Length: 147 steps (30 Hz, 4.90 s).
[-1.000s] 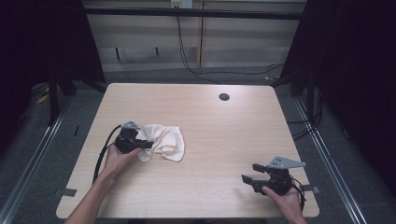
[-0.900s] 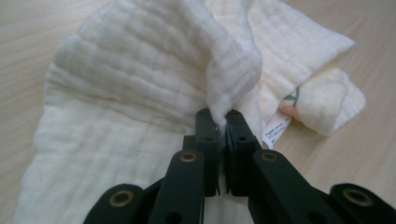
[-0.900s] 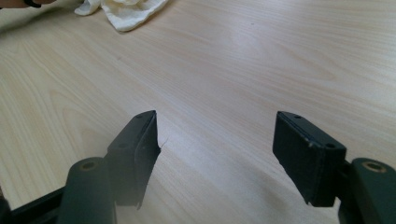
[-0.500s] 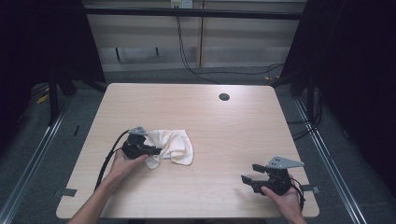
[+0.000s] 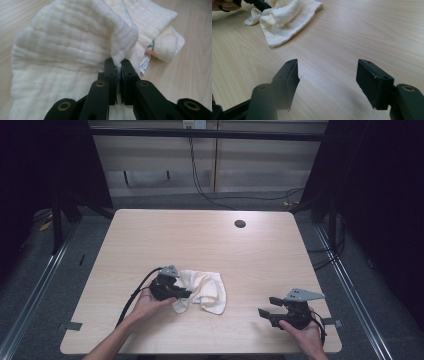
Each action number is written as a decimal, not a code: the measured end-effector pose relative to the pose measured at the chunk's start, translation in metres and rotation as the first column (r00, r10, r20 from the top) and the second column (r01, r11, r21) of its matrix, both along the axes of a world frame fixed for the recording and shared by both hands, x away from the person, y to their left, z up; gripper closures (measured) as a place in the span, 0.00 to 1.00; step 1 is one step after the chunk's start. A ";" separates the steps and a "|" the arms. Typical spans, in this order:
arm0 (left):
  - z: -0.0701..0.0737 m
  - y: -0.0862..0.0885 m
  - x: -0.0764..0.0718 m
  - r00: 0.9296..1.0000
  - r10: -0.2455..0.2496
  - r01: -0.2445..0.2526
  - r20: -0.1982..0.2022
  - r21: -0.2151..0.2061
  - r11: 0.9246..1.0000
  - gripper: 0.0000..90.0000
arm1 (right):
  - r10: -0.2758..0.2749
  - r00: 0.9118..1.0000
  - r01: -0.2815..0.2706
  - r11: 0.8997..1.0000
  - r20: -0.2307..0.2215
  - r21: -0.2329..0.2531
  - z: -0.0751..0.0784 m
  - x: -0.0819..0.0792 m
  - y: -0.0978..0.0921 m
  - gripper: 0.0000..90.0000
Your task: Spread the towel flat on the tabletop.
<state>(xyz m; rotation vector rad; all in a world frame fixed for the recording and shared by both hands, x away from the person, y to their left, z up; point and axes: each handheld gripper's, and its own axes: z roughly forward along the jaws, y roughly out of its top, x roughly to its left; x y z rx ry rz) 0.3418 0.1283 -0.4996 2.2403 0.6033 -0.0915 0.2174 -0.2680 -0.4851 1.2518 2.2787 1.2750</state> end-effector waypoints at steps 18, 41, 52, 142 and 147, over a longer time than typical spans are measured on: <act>0.031 0.013 -0.036 0.998 0.039 -0.038 0.040 -0.028 0.999 0.49 | 0.210 0.976 -0.211 0.977 -0.051 -0.033 -0.001 0.000 0.055 0.78; 0.005 0.023 -0.030 0.998 0.044 -0.046 0.052 0.046 0.998 0.71 | 0.348 0.937 -0.337 0.917 0.012 -0.213 -0.017 0.016 0.106 0.69; 0.004 0.030 -0.025 0.996 0.063 -0.066 0.057 0.065 0.996 0.76 | 0.238 0.971 -0.234 0.966 0.027 -0.109 0.008 0.020 0.087 0.95; 0.121 0.052 -0.036 0.969 0.055 0.004 0.241 -0.238 0.971 0.95 | 0.070 0.964 -0.087 0.995 0.257 0.055 0.125 0.051 0.036 0.96; 0.132 0.062 -0.034 0.962 0.080 -0.009 0.261 -0.261 0.965 0.95 | 0.073 0.956 -0.092 0.994 0.283 0.053 0.143 0.051 0.034 0.96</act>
